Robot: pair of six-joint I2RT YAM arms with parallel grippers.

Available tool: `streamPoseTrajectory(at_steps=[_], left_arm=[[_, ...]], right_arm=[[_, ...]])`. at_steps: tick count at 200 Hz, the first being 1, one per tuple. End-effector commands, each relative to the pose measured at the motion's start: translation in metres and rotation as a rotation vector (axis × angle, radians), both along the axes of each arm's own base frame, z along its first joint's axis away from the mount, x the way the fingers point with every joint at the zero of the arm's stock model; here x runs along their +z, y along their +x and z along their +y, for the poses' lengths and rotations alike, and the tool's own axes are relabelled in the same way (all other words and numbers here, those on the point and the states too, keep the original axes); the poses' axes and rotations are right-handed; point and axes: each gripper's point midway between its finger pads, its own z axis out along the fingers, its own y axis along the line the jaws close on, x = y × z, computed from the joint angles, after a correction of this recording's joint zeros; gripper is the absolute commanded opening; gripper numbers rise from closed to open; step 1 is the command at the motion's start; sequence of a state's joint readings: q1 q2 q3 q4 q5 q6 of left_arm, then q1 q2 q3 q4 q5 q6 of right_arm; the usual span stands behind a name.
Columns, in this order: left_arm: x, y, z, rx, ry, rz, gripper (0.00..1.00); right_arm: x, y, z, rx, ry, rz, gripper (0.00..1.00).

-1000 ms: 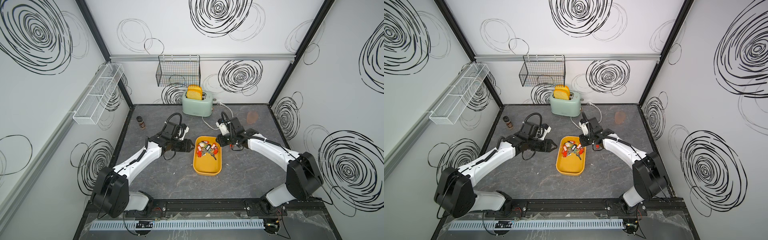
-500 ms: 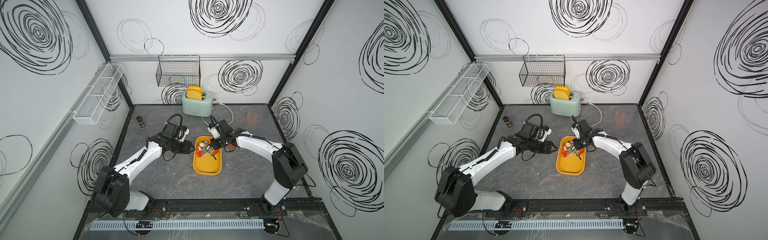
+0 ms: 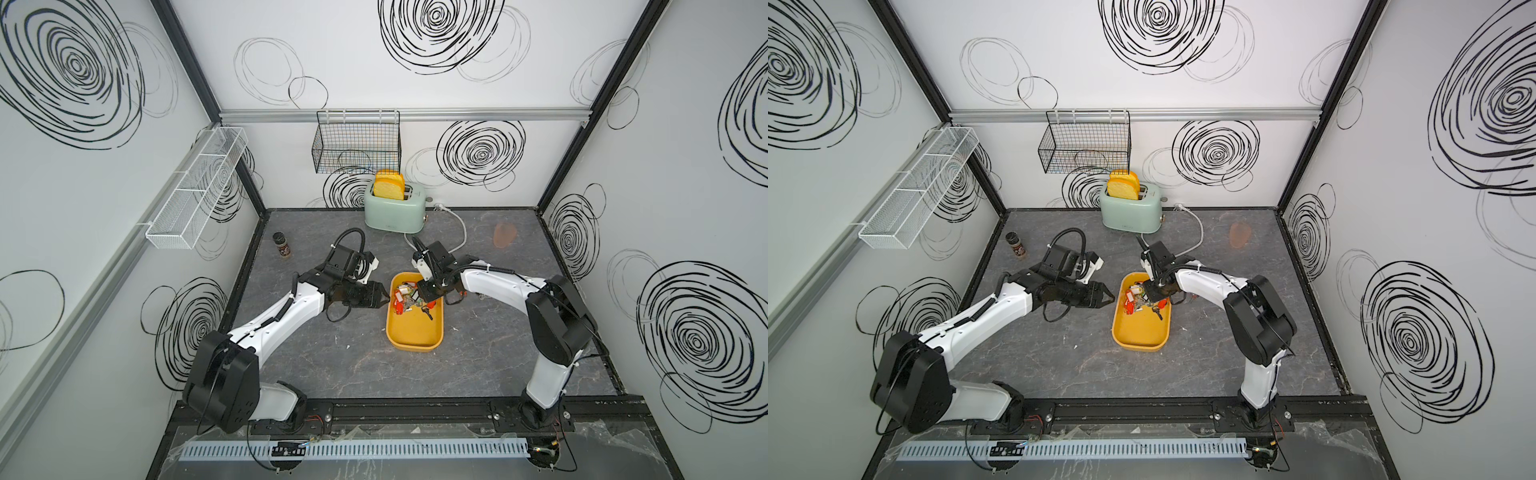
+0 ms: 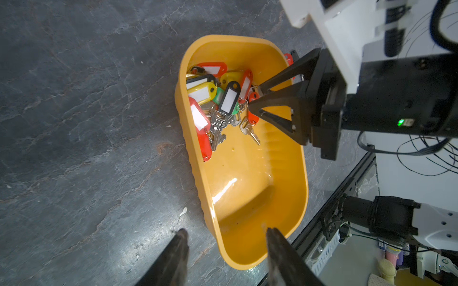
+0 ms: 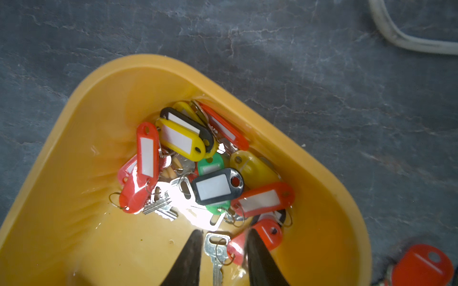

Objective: Take the keys out of the storage box
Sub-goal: Pick up the key from the storage box.

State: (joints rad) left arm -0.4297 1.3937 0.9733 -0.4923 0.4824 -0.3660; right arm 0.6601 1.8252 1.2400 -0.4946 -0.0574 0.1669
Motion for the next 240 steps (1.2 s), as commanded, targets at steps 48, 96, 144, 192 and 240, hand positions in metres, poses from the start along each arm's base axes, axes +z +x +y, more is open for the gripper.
streamPoseTrajectory(at_steps=[48, 96, 144, 192, 240], left_arm=[[0.001, 0.006, 0.001, -0.002, -0.009, -0.017, 0.55], [-0.001, 0.007, 0.004, 0.006, -0.009, -0.013, 0.55], [-0.003, 0.007, 0.006, 0.014, -0.008, -0.008, 0.55], [-0.003, 0.008, 0.008, 0.018, -0.007, -0.011, 0.55], [-0.005, 0.008, 0.008, 0.020, -0.006, -0.007, 0.54]], right_arm=[[-0.015, -0.002, 0.005, 0.020, -0.046, 0.030, 0.38], [-0.025, -0.004, 0.009, 0.025, -0.043, 0.054, 0.37], [-0.031, -0.006, 0.014, 0.035, -0.028, 0.076, 0.30], [-0.032, -0.008, 0.018, 0.040, -0.015, 0.087, 0.19], [-0.031, -0.010, 0.020, 0.047, -0.010, 0.084, 0.04]])
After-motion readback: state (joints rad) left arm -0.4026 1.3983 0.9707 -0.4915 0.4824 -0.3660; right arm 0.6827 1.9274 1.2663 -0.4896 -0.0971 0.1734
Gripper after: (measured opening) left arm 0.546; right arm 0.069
